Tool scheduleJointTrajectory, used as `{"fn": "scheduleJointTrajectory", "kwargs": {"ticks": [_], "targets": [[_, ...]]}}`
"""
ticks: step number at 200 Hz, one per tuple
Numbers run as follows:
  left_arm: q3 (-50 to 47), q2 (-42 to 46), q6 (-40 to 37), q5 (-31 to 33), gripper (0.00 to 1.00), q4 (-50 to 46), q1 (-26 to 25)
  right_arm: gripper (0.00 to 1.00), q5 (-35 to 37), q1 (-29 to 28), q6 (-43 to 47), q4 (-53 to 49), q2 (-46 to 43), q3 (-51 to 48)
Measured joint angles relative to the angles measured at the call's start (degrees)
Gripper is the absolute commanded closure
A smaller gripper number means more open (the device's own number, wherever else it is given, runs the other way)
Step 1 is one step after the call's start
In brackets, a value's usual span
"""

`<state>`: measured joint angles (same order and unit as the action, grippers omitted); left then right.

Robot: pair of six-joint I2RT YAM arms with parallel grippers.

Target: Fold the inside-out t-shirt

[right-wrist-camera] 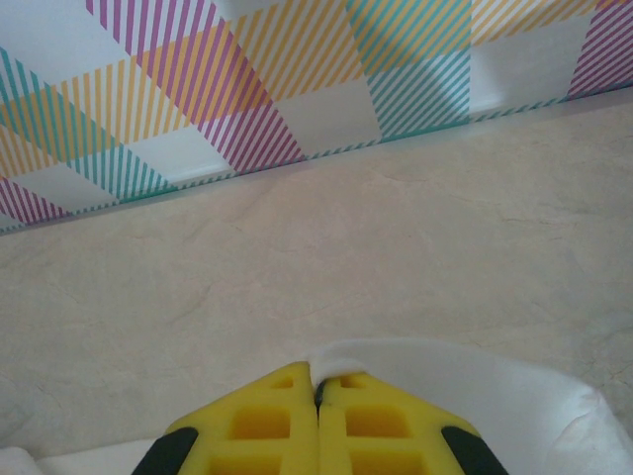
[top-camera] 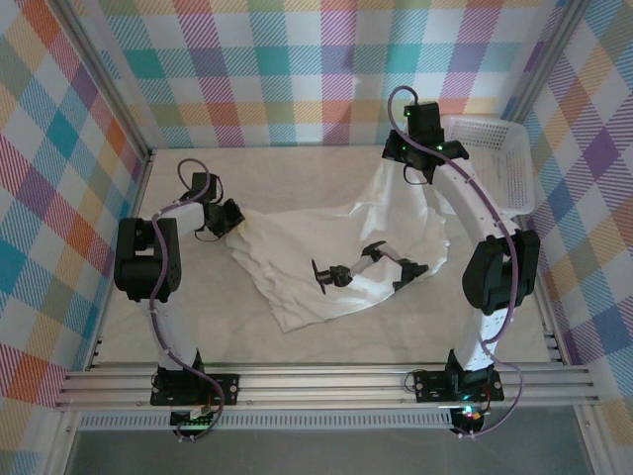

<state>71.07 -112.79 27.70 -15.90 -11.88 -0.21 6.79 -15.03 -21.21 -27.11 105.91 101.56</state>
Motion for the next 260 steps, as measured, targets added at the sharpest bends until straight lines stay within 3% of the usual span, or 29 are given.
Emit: {"fn": "scheduleJointTrajectory", "kwargs": {"ticks": [32,113,136,179,205,234,260], "targets": [[0.70,-0.83,0.39,0.33,0.72,-0.04,0.00,1.00,0.00,0.00,0.00,0.00,0.00,0.00],[2.38,-2.25,0.98,0.50,0.90,0.02,0.00,1.00,-0.02,0.00,0.00,-0.15,0.00,0.00],[2.38,-2.25,1.33,0.48,1.00,0.02,0.00,1.00,-0.02,0.00,-0.02,-0.15,0.00,0.00],[1.62,-1.53,3.10,-1.27,1.00,0.96,0.17,1.00,-0.07,0.00,-0.31,-0.81,0.00,0.22],[2.08,4.87,5.35,-2.86,1.00,-1.60,1.07,1.00,0.02,0.00,-0.15,-1.49,-0.26,1.97],[16.92,15.45,6.14,-1.92,1.00,-12.11,2.80,1.00,1.97,0.00,3.13,-1.09,-2.23,10.05],[35.19,26.53,4.33,2.05,1.00,-17.86,3.52,1.00,4.94,0.00,5.92,4.09,-12.26,13.20]]}}
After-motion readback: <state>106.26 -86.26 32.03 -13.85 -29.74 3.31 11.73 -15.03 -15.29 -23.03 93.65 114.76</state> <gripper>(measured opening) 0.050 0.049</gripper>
